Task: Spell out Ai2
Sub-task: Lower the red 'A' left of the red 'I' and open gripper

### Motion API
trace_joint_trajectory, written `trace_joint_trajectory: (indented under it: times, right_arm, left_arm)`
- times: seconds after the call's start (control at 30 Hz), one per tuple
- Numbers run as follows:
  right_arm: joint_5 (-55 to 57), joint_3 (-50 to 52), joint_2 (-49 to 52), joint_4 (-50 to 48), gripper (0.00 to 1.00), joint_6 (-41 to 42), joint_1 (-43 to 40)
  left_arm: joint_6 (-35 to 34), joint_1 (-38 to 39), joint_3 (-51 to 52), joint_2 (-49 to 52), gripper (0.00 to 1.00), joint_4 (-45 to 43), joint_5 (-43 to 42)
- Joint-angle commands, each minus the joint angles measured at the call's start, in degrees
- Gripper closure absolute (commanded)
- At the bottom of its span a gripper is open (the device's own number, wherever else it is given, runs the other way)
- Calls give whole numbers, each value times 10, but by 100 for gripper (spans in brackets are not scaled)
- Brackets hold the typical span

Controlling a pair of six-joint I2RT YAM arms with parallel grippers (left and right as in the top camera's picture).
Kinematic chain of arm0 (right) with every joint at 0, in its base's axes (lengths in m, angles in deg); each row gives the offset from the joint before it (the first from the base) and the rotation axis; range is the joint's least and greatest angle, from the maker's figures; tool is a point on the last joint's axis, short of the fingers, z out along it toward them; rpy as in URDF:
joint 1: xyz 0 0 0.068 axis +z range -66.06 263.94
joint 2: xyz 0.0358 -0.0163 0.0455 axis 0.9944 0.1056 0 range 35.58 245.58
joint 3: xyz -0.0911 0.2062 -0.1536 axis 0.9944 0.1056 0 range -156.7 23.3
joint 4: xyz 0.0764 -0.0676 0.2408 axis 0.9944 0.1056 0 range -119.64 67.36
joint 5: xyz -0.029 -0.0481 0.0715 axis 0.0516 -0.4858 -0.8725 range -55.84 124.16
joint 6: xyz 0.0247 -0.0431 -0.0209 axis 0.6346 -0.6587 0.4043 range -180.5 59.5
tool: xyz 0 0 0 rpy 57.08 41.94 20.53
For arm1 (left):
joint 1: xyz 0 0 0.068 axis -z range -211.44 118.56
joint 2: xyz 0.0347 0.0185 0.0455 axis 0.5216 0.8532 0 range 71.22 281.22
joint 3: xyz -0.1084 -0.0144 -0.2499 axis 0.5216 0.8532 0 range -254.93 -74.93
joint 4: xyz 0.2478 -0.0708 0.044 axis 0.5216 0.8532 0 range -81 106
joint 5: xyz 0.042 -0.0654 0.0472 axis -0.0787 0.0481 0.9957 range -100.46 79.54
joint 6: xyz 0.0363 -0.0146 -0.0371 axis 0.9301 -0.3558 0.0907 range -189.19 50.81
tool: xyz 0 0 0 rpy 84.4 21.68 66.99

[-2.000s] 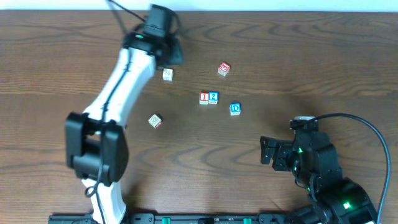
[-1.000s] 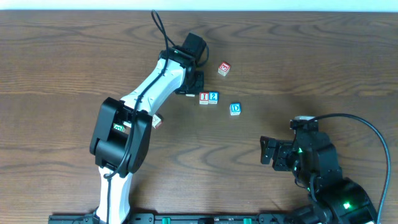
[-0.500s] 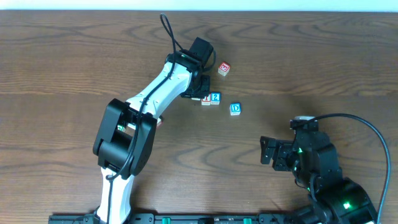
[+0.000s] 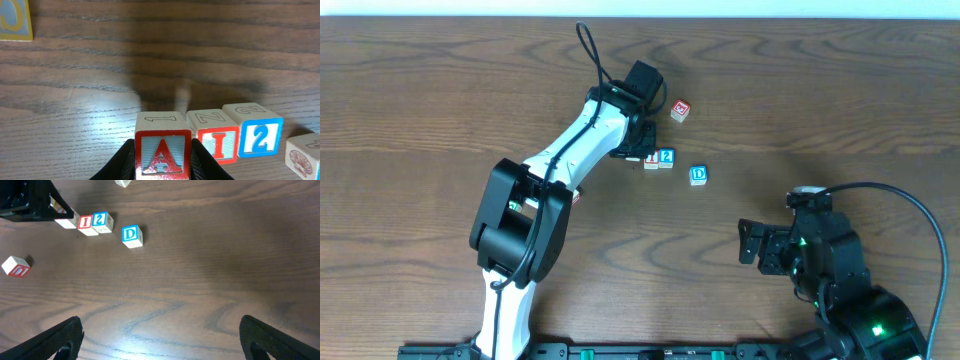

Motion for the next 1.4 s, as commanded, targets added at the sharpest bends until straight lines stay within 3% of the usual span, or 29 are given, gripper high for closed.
trace_joint_trajectory:
  times: [0.0, 0.57, 0.77, 1.0, 1.17, 1.37]
  right_arm:
    - [0, 2, -3, -1, 1, 1, -5]
    - [0, 2, -3, -1, 1, 1, -5]
    - [0, 2, -3, -1, 1, 1, -5]
    - [0, 2, -3, -1, 1, 1, -5]
    - [0, 2, -3, -1, 1, 1, -5]
    - [0, 2, -3, -1, 1, 1, -5]
  left_arm:
    - [-18, 0, 15, 2, 94, 0, 10]
    - [-22, 2, 21, 2, 94, -14, -13]
    - [-22, 2, 21, 2, 78, -14, -13]
    - [-22, 2, 21, 2, 73, -14, -13]
    - [-21, 2, 21, 2, 62, -14, -13]
    - [-21, 2, 21, 2, 61, -14, -13]
